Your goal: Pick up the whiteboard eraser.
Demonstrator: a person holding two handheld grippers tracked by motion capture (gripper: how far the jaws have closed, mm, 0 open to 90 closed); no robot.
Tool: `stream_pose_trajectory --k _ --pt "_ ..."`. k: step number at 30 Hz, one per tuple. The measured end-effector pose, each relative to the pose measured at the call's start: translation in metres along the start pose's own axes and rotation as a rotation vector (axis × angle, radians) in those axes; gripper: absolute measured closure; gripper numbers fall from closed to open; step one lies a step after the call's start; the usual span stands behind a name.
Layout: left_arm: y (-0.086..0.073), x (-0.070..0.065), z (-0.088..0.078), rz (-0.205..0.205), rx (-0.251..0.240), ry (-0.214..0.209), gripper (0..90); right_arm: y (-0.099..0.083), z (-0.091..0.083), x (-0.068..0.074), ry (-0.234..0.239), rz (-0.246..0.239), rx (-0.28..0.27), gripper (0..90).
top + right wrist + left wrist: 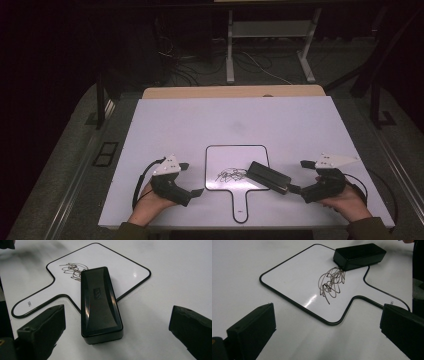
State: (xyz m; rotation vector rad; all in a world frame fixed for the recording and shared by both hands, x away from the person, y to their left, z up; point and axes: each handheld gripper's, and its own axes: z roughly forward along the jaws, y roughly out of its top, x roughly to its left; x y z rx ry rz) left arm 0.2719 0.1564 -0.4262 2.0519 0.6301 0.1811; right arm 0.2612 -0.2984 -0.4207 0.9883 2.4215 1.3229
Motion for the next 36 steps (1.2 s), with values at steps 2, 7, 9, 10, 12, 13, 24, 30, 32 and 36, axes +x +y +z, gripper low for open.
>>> stream_pose_trajectory --k 2,7,9,10,12,13,24,30,32,36 --pt "0.000 0.000 0.001 -0.001 0.000 -0.001 0.0 0.003 0.001 -0.001 0.005 0.007 0.009 0.0" --pt "0.000 -0.001 0.001 0.000 0.000 -0.005 0.0 0.008 0.004 -0.001 0.002 0.007 0.020 0.0" --pt "0.000 0.000 0.001 -0.003 0.000 -0.007 0.0 0.010 0.005 -0.001 0.006 0.009 0.026 0.0" --pt "0.000 0.000 0.001 -0.003 0.000 -0.007 0.0 0.010 0.005 -0.001 0.006 0.009 0.026 0.0" --pt "0.000 0.000 0.001 -0.004 -0.001 -0.008 0.0 0.013 0.008 0.000 0.005 0.006 0.036 0.0" --pt "0.001 0.000 0.001 -0.003 -0.001 -0.008 0.0 0.014 0.008 0.001 0.004 0.005 0.039 0.0" --pt "0.001 -0.001 0.002 -0.006 -0.001 -0.014 0.0 0.027 0.014 0.000 0.028 -0.019 0.093 0.0" --pt "0.001 -0.001 0.002 -0.010 0.000 -0.015 0.0 0.034 0.022 0.001 0.017 -0.026 0.124 0.0" --pt "0.001 -0.001 0.003 -0.013 -0.001 -0.016 0.0 0.037 0.023 0.001 0.012 -0.032 0.134 0.0" --pt "0.001 -0.001 0.003 -0.010 0.001 -0.017 0.0 0.041 0.027 0.002 0.016 -0.048 0.150 0.0"
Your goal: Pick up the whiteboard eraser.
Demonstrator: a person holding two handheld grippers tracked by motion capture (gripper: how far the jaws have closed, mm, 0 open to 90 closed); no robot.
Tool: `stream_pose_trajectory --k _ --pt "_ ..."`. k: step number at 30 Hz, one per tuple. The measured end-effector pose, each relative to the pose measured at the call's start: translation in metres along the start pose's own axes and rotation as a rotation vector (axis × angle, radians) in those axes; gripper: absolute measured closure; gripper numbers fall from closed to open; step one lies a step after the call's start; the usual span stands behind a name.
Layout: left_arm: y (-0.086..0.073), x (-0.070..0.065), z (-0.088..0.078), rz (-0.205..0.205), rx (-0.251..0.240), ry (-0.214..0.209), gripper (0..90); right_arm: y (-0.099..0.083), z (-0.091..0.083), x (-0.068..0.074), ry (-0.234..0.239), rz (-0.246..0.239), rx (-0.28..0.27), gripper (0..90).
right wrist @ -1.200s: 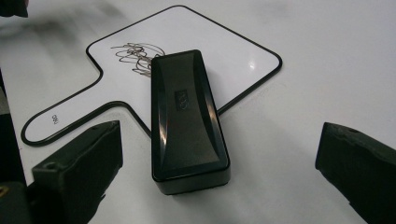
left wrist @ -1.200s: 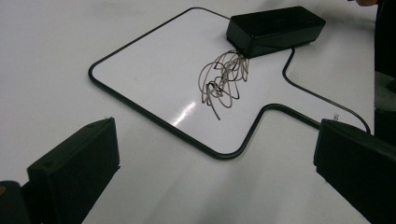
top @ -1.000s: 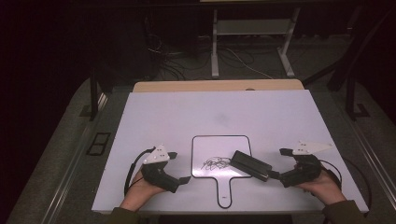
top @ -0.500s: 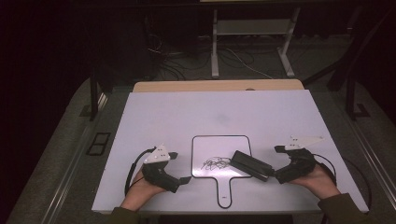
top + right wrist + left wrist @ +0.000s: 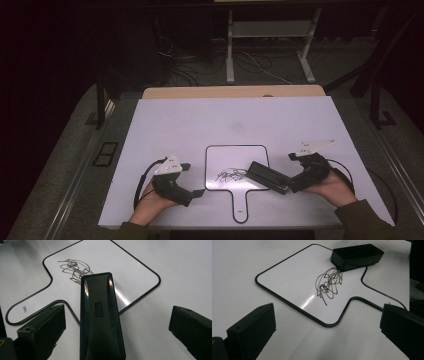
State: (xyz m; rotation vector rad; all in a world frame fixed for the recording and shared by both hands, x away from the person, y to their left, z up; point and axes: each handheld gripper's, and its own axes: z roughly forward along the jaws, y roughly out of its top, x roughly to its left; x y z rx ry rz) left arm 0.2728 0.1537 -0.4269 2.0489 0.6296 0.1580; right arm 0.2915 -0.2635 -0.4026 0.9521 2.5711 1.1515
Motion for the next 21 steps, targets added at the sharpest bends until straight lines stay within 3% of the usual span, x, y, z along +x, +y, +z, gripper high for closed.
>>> stream_pose_trajectory --k 10,21 --pt "0.000 0.000 0.000 -0.008 -0.005 -0.003 0.0 0.015 0.008 0.002 0.008 -0.025 0.048 0.0" --pt "0.000 0.000 0.000 -0.010 -0.008 -0.002 0.0 0.034 0.026 0.003 0.007 -0.068 0.054 0.0"
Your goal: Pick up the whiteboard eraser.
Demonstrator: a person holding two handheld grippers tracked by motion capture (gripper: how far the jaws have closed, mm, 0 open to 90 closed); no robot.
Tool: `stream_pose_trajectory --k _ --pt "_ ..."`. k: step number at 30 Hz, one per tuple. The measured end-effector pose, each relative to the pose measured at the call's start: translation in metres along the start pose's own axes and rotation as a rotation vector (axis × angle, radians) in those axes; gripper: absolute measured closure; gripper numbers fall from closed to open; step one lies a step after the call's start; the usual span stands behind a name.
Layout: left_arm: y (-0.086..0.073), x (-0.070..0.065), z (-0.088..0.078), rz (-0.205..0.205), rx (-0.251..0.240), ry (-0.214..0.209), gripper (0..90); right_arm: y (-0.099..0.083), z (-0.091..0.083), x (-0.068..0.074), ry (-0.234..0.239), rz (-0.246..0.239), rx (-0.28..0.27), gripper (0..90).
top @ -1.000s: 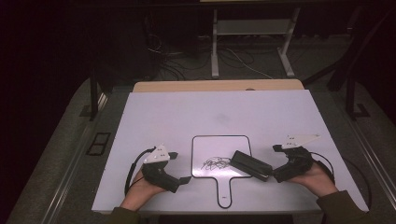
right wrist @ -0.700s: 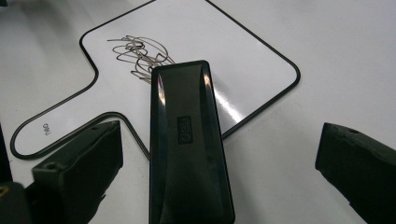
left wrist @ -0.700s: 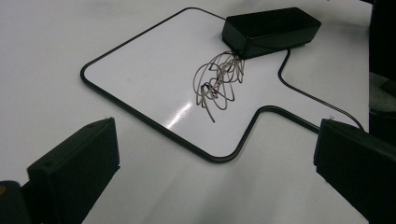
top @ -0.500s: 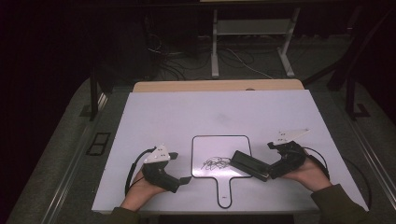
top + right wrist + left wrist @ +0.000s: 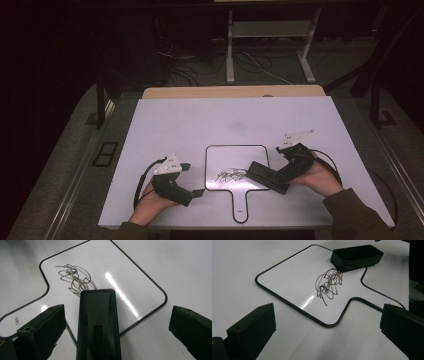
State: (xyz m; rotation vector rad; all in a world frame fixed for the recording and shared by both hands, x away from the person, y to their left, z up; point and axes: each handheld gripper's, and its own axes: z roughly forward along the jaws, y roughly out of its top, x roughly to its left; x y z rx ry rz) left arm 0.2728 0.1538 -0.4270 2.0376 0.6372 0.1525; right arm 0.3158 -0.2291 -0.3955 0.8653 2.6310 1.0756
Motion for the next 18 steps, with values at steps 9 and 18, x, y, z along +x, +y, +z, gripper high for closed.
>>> stream_pose_trajectory --k 9,18 --pt "0.000 0.000 0.000 0.002 0.000 0.001 0.0 0.014 0.015 -0.002 0.011 -0.011 0.029 0.0" --pt "0.000 0.001 -0.001 -0.002 -0.001 -0.001 0.0 0.016 0.018 0.002 0.042 -0.019 0.094 3.2"
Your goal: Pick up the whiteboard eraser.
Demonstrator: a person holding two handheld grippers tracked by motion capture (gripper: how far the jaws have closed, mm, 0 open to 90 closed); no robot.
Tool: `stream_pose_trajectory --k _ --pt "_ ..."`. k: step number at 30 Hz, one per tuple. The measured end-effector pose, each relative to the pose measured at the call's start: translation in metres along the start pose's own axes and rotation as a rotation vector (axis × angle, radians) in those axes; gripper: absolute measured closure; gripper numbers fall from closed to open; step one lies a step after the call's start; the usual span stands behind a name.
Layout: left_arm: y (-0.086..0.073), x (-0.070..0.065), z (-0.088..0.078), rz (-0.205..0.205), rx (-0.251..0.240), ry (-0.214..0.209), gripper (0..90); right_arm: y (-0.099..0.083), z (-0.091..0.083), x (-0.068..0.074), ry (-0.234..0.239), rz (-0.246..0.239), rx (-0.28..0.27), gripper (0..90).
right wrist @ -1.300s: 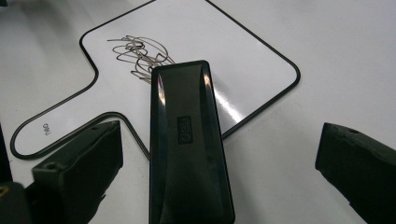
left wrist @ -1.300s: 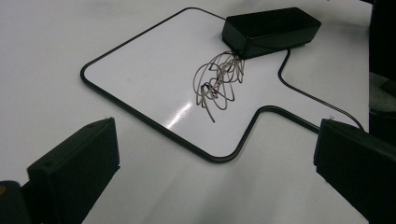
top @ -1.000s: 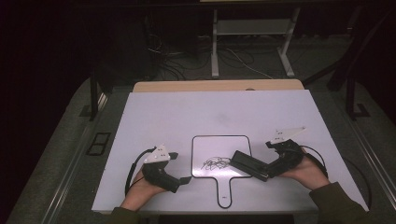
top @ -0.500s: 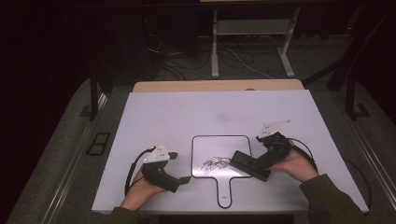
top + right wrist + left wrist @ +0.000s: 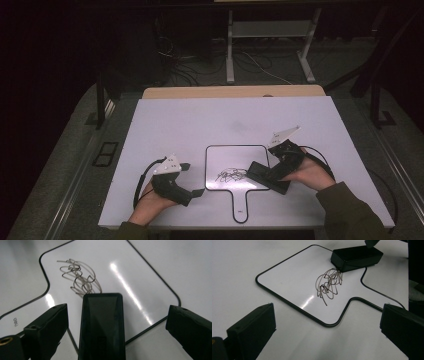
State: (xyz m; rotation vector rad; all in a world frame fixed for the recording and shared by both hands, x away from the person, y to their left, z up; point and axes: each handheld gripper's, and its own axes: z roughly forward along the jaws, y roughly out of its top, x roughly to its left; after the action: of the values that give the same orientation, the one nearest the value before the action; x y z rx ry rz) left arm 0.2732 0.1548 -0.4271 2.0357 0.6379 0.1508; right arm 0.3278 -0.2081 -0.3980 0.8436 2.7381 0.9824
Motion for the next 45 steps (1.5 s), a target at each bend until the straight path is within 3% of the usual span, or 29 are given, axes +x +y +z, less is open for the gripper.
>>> stream_pose_trajectory --k 8,11,18,25,45 --pt "0.000 0.000 0.000 0.004 0.003 -0.002 0.0 -0.002 0.004 0.003 0.013 -0.003 0.068 5.5" --pt "0.000 0.000 0.000 0.004 0.003 -0.003 0.0 -0.003 0.004 0.004 0.003 -0.007 0.077 13.3" --pt "0.000 0.000 0.000 0.007 0.005 -0.006 0.0 -0.005 0.006 0.007 0.008 -0.037 0.125 17.0" --pt "0.000 0.000 0.000 0.006 0.005 -0.012 0.0 -0.006 0.005 0.009 0.014 -0.050 0.161 28.6" --pt "0.000 0.000 0.000 0.006 0.007 -0.011 0.0 -0.013 0.016 0.013 -0.030 -0.077 0.232 27.9"
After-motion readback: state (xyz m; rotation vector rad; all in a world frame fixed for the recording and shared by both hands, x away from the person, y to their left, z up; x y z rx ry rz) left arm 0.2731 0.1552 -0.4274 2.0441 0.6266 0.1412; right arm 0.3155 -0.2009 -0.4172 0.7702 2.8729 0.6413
